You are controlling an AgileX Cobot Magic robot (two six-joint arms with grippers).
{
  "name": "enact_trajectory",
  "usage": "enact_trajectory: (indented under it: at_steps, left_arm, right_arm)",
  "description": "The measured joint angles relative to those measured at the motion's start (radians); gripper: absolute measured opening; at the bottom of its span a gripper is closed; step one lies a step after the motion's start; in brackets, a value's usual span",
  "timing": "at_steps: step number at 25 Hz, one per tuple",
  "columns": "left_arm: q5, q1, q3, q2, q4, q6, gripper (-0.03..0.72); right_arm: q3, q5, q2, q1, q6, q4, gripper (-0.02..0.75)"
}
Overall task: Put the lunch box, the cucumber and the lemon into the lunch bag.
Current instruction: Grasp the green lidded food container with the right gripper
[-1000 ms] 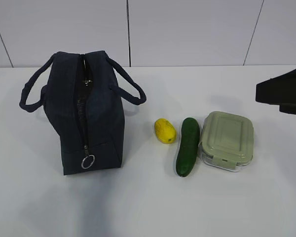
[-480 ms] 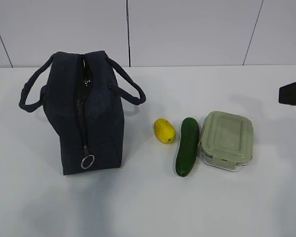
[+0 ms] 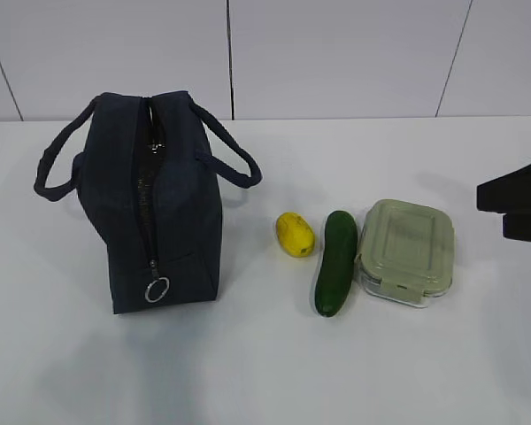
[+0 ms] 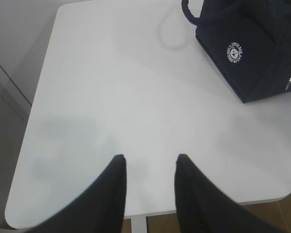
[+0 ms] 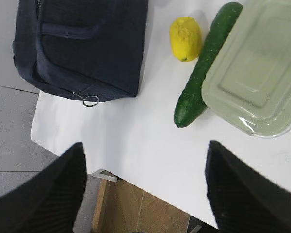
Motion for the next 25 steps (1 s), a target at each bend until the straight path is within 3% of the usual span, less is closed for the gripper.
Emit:
enact_trajectory:
  at_steps: [9,17,25]
  left_arm:
    - [0.000,0.000,0.000,0.000,0.000,0.000,0.246]
    - [0.000,0.000,0.000,0.000,0.000,0.000,0.246]
    - [0.000,0.000,0.000,0.000,0.000,0.000,0.246]
  right_arm:
    - [0.045,0.001,0.101,-0.023,-0.128,0.075,0.573]
    - [0.131,0.020,0.176,-0.128,-0.265,0.186,0.572]
    - [0.133,0.022,0.302,-0.132,-0.354,0.232,0.572]
